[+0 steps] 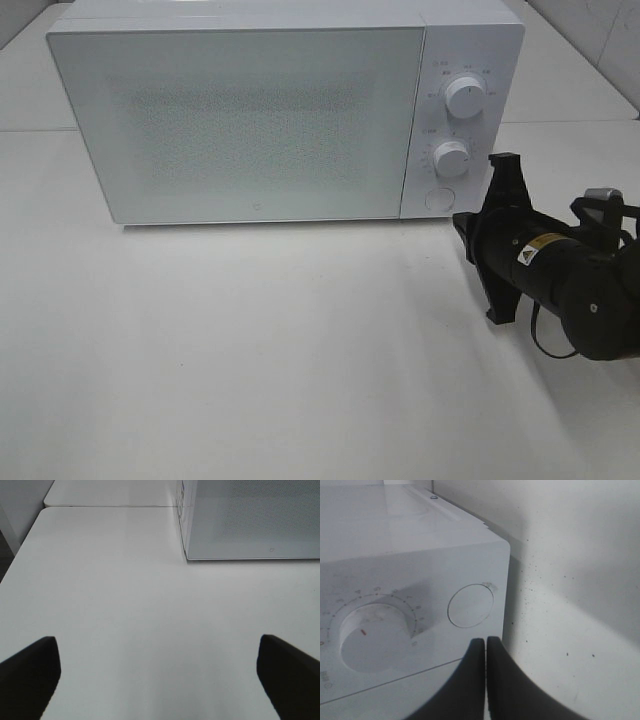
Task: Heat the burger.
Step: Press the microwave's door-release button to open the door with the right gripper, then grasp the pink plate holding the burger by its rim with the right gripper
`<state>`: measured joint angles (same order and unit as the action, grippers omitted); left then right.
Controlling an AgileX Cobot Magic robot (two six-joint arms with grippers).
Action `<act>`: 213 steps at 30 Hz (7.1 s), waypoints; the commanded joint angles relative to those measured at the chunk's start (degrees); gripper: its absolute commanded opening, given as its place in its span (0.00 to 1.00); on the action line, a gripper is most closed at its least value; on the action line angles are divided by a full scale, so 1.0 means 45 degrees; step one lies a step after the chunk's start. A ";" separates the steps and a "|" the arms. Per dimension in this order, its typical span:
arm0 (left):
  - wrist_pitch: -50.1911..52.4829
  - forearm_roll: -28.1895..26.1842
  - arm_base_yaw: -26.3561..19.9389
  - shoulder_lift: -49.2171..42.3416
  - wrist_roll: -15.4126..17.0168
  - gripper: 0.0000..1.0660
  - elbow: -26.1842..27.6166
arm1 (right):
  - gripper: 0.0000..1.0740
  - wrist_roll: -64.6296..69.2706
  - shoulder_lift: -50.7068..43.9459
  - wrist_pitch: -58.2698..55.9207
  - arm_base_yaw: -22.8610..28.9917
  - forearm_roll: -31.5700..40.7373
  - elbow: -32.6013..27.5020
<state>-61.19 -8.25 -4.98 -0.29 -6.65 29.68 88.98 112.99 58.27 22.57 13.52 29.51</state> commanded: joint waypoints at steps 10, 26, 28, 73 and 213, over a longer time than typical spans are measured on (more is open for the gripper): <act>-0.0025 0.0051 -0.0013 -0.0267 0.0051 0.94 -0.0025 | 0.00 0.0064 0.0980 -0.0840 -0.0242 -0.0318 0.1757; -0.0025 0.0051 -0.0013 -0.0178 0.0051 0.94 -0.0025 | 0.00 -0.0688 0.1744 -0.0318 -0.0382 0.0726 0.2827; -0.0025 0.0051 -0.0013 -0.0178 0.0051 0.94 -0.0025 | 0.00 -0.0726 0.1744 -0.0204 -0.0382 0.0586 0.3094; -0.0025 0.0051 -0.0013 -0.0178 0.0051 0.94 -0.0025 | 0.00 -0.0255 0.2381 0.5322 -0.0509 0.0344 0.6239; -0.0025 0.0051 -0.0013 -0.0178 0.0051 0.94 -0.0025 | 0.94 -1.9646 -0.6150 -2.2116 -0.3489 -0.6010 0.2661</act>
<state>-61.19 -8.25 -4.98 -0.29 -6.65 29.68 1.43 85.77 -41.42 7.16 -13.52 41.88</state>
